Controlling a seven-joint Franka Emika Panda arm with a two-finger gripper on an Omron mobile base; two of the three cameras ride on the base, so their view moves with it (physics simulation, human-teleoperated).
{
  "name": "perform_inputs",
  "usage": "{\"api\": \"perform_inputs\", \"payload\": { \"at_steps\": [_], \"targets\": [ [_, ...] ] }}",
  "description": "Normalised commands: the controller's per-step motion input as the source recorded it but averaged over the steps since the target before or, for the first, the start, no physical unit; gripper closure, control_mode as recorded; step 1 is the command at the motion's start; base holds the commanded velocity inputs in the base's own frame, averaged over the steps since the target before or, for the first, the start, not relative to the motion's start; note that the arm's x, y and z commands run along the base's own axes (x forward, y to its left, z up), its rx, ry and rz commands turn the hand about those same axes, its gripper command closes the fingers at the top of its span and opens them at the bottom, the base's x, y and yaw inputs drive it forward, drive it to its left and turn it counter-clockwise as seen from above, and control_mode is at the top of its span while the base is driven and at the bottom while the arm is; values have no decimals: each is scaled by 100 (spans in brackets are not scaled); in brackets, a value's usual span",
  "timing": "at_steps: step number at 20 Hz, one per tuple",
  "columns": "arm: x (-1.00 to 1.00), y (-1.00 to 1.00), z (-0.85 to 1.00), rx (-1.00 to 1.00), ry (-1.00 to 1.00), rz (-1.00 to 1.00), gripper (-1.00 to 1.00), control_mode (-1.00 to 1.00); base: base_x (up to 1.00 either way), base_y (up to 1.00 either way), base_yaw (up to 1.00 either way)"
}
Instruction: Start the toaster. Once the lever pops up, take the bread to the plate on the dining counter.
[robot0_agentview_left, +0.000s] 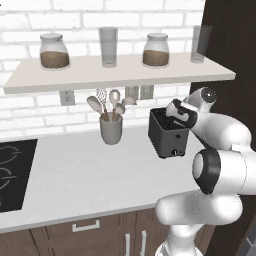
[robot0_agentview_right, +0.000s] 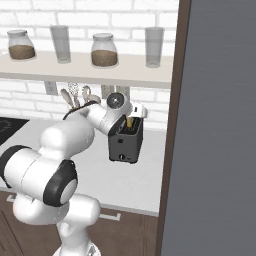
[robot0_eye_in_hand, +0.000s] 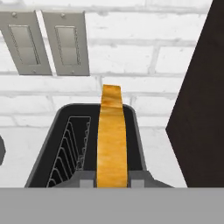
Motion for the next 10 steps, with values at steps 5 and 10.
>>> {"api": "perform_inputs", "payload": {
  "at_steps": [5,10],
  "targets": [
    [-74,18,46,-4,0,-1,100,-100,0,0,0],
    [-85,25,26,-2,0,-3,100,-100,0,0,0]
  ]
}}
